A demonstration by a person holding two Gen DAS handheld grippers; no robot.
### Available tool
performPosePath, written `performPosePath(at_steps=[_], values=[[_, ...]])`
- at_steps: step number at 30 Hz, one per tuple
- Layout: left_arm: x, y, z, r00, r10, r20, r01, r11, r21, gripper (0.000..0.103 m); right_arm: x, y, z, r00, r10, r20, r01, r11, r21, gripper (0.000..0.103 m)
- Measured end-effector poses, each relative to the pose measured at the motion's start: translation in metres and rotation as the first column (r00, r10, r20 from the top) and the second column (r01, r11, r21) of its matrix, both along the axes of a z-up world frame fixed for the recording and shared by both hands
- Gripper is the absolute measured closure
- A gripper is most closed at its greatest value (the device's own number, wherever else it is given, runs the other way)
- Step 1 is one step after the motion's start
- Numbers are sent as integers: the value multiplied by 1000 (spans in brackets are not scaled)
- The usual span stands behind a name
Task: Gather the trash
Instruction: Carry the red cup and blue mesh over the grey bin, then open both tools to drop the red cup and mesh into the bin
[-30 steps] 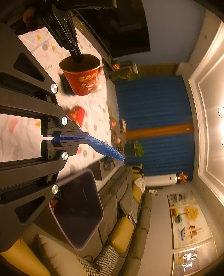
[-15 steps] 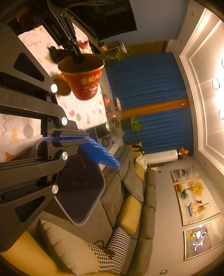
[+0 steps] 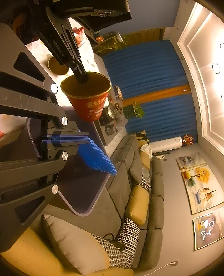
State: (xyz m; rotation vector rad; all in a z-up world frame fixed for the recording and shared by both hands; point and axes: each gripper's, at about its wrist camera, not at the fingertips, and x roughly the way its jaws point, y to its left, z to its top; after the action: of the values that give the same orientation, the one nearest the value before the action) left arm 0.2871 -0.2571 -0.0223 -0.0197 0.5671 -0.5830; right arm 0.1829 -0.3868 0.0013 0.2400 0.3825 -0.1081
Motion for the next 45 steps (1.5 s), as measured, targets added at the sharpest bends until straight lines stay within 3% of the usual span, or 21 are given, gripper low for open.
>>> performPosePath(at_steps=[13, 39, 41, 43, 45], values=[[12, -21, -22, 997, -53, -51, 54, 998, 28, 101, 4, -7, -11, 999, -30, -24, 31, 999, 27, 100], [19, -36, -36, 991, -98, -95, 101, 994, 36, 100, 13, -18, -18, 997, -49, -62, 52, 997, 56, 100], [17, -37, -36, 990, -104, -96, 108, 993, 41, 97, 13, -18, -19, 996, -53, -67, 57, 997, 54, 98], [17, -37, -37, 989, -108, -96, 113, 993, 43, 84, 12, -20, -21, 996, -59, -70, 63, 996, 62, 91], [16, -36, -36, 991, -96, -88, 100, 994, 49, 69, 10, -22, -21, 996, -67, -66, 71, 995, 69, 70]])
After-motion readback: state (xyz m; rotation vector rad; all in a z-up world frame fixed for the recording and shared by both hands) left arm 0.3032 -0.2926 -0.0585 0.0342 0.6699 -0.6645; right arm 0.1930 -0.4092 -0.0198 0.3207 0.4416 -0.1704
